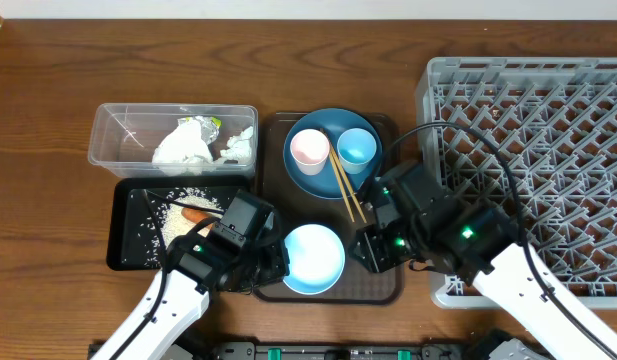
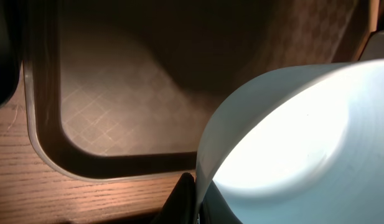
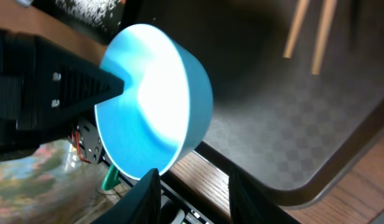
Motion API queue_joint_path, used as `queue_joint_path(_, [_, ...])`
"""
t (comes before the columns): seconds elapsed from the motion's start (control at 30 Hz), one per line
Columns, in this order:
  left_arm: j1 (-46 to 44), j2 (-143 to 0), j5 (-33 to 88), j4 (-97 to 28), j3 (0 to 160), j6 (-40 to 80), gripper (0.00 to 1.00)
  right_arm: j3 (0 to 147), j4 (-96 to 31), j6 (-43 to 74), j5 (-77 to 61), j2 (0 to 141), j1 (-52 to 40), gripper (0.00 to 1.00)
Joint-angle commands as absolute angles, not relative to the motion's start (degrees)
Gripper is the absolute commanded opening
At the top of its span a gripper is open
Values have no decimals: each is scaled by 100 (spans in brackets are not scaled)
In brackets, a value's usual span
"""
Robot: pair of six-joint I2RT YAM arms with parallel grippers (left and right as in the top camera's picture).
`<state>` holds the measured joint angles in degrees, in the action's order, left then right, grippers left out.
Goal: Sort waste into correct bins and load items into the dishwasher rack
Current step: 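Grip the bowl rim with the right gripper, left gripper steadying, then lift the bowl with the right gripper and carry it right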
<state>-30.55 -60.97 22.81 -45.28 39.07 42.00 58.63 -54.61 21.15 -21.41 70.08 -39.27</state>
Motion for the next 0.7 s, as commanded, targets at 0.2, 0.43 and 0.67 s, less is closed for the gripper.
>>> queue_joint_path(0.2, [-3068, -6058, 2405, -4696, 4066, 4167, 6, 5826, -5347, 2296, -1603, 7089, -4416, 31])
queue_joint_path(0.43, [-3068, -6058, 2403, -4692, 4066, 4165, 6, 5826, -5059, 2359, -1511, 7395, -4657, 31])
queue_joint_path(0.67, [-3068, -6058, 2401, -4692, 4066, 4165, 6, 5826, -4963, 2359, -1413, 7911, -4729, 23])
